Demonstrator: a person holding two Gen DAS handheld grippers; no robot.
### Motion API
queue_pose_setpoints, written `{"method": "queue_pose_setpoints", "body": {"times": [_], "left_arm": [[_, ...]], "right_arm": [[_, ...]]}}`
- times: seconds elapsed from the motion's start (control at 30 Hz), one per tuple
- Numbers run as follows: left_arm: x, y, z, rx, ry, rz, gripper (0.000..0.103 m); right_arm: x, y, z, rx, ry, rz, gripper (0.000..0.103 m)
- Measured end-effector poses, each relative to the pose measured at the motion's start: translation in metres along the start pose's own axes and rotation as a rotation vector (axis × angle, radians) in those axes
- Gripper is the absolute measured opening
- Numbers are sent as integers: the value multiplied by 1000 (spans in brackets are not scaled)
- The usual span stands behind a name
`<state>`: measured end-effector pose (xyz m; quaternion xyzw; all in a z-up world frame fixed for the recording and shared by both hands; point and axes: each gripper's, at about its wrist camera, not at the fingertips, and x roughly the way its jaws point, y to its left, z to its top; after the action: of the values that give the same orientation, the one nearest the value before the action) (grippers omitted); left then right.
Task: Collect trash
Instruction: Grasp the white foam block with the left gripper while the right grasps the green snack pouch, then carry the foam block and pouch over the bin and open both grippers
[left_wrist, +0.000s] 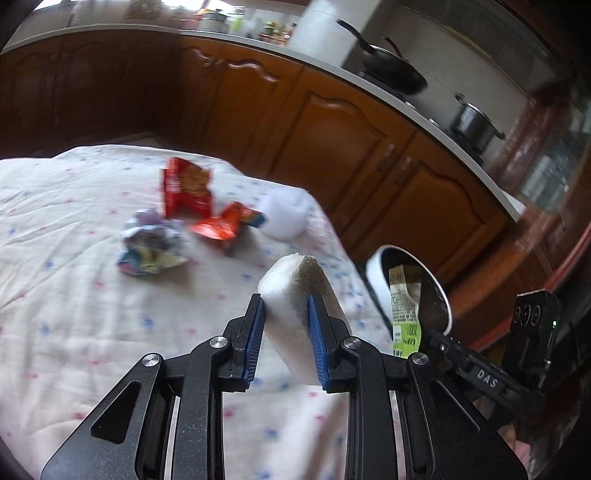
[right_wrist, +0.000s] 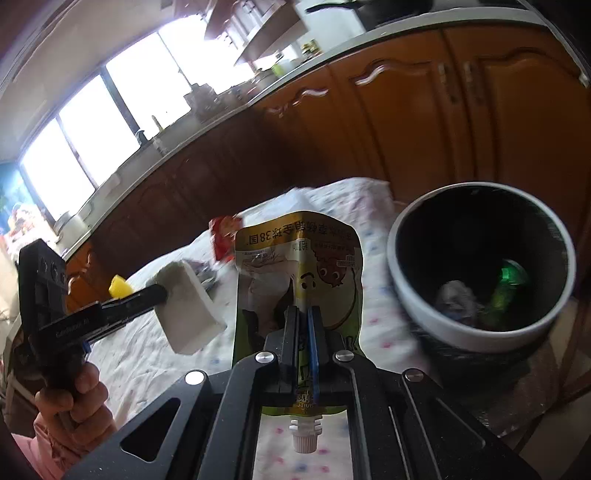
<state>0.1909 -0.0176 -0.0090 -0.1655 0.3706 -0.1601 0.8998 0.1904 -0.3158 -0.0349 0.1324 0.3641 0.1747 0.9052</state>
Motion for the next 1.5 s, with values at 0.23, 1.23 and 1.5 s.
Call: {"method": "queue_pose_setpoints", "body": {"times": [0.23,1.23,1.5], "left_arm": [[18,-41,-2,66,32,-50,22],[139,-170,25,246,160,-114,22],[169,-176,22,240,239,-86,34]], "right_arm": [[-24,-31,4,53,-42,-53,4],[-11,-126,52,138,-6,-224,4],[3,-140,57,167,16,-210,12]]}}
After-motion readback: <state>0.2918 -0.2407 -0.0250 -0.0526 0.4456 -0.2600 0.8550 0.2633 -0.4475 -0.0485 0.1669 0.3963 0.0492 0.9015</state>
